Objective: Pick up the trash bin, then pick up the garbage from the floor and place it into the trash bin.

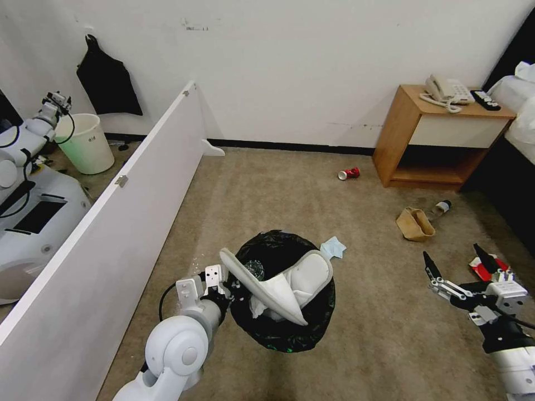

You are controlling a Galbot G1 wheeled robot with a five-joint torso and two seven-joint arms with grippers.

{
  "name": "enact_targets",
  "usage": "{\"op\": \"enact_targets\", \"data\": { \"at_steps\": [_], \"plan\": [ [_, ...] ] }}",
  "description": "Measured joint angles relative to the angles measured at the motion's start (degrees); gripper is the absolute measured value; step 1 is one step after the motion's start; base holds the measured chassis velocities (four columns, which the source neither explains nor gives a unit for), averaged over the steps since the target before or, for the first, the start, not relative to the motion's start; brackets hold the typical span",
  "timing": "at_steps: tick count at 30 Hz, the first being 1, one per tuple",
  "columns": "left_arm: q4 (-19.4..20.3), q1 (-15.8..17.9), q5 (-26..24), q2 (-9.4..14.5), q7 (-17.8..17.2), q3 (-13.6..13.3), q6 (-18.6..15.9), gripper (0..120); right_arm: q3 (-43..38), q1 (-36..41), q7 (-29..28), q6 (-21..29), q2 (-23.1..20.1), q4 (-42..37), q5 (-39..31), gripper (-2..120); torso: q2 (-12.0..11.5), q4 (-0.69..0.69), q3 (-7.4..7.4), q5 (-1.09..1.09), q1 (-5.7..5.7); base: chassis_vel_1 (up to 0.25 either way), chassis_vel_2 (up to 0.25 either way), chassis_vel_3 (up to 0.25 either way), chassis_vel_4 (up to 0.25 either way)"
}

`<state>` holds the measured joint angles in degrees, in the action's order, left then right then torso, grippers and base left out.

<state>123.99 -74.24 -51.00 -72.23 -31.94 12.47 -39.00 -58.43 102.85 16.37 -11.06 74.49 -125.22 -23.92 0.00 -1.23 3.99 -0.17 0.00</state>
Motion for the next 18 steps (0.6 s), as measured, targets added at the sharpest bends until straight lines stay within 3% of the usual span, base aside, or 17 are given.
{"op": "enact_targets", "data": {
  "at_steps": [18],
  "plan": [
    [-0.10,-0.13,-0.09,-0.26,0.11,-0.19,0.17,0,0.22,0.25,0.64,-0.17,0.15,0.01,0.46,100,0.00,0.00,0.00,0.00,0.00,0.000,0.000,0.000,0.000]
  ]
}}
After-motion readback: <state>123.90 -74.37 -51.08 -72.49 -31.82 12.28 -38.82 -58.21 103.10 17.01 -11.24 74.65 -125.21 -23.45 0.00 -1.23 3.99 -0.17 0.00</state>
